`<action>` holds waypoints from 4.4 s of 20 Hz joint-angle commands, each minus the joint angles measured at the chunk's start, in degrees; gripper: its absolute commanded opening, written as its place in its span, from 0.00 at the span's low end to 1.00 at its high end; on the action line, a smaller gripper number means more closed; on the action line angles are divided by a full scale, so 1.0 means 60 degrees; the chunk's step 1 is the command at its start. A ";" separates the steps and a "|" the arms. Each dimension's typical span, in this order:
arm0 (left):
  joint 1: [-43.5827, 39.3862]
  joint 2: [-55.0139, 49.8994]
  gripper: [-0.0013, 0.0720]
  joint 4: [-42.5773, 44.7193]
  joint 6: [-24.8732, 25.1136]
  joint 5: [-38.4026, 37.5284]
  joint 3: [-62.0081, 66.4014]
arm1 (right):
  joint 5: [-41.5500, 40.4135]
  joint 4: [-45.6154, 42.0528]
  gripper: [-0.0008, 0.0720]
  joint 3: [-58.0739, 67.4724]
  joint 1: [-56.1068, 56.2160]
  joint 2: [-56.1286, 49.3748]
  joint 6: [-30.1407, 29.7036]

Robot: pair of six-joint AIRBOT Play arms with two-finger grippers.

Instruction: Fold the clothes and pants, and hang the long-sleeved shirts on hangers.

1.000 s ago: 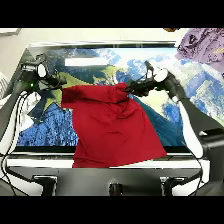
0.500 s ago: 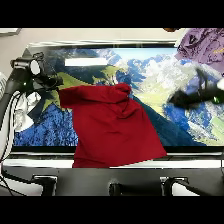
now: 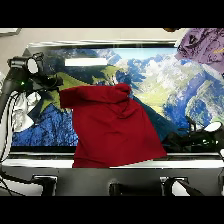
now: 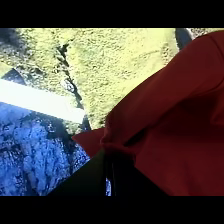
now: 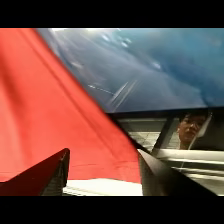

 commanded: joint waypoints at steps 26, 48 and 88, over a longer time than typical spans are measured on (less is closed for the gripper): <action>-0.0007 -0.0168 0.04 -0.0062 -0.0004 -0.0095 -0.0004 | -0.1683 -0.1643 0.05 1.1945 0.2769 -0.5748 0.4499; -0.0127 -0.0168 0.04 -0.0062 0.0004 -0.0200 -0.0004 | -0.1596 0.2240 0.68 -0.1297 0.3144 0.0368 0.0980; 0.0117 0.8065 0.03 0.0634 0.1107 0.0809 0.1942 | 0.0696 -0.3359 0.05 1.3468 0.5224 0.2142 0.4149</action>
